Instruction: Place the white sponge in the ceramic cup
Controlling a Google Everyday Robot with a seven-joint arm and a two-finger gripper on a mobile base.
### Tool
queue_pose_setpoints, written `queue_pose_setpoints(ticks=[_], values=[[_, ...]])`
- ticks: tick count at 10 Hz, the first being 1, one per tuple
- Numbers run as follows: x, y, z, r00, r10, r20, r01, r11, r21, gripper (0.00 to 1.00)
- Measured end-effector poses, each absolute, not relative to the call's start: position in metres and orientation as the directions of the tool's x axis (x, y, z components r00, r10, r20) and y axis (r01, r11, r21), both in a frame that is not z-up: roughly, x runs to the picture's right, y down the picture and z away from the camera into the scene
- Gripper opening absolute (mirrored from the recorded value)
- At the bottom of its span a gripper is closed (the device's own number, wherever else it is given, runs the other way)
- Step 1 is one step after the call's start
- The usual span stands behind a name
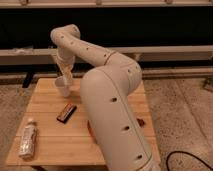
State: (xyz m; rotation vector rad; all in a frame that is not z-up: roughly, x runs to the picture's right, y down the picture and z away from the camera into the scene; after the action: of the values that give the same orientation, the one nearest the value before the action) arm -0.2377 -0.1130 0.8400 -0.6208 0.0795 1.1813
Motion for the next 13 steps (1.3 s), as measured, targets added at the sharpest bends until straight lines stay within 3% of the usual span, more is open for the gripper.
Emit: queue_pose_setpoints(ticks=[7,13], values=[[-0.237,-0.155,0.825,0.375,0.887,-0.271,-0.886,0.256,-0.386,0.16],[-0.241,-0.176,0.809,0.356,0.902,-0.242,-0.855,0.211,-0.473,0.16]])
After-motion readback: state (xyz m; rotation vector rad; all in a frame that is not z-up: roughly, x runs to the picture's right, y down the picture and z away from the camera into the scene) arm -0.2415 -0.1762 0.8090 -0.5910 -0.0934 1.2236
